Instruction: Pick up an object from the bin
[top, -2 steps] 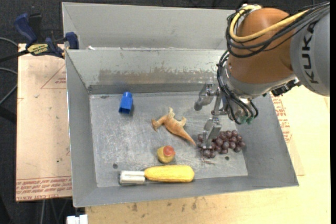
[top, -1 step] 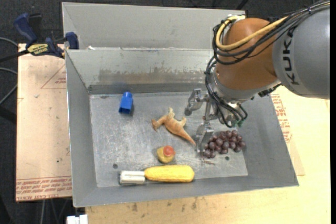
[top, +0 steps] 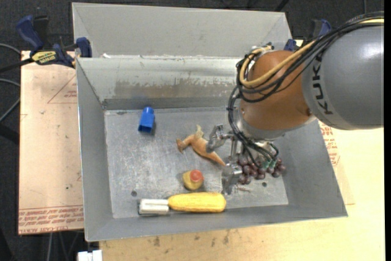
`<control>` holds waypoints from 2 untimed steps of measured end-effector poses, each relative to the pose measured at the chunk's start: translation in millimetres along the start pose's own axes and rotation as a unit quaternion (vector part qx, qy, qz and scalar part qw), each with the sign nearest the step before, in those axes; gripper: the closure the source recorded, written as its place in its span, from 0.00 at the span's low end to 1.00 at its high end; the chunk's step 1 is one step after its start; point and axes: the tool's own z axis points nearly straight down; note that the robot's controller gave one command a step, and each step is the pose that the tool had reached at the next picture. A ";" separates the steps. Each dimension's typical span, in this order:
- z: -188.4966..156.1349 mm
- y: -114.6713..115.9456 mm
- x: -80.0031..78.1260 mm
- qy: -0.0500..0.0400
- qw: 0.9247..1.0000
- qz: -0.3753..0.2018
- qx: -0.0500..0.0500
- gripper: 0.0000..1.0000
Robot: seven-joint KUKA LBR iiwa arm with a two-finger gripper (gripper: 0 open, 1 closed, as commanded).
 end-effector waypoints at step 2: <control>67.7 11.9 -93.8 -0.001 0.988 -0.153 0.000 1.00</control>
Offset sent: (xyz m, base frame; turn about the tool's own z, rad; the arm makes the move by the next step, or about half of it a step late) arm 0.0864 0.0301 -0.0718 -0.3115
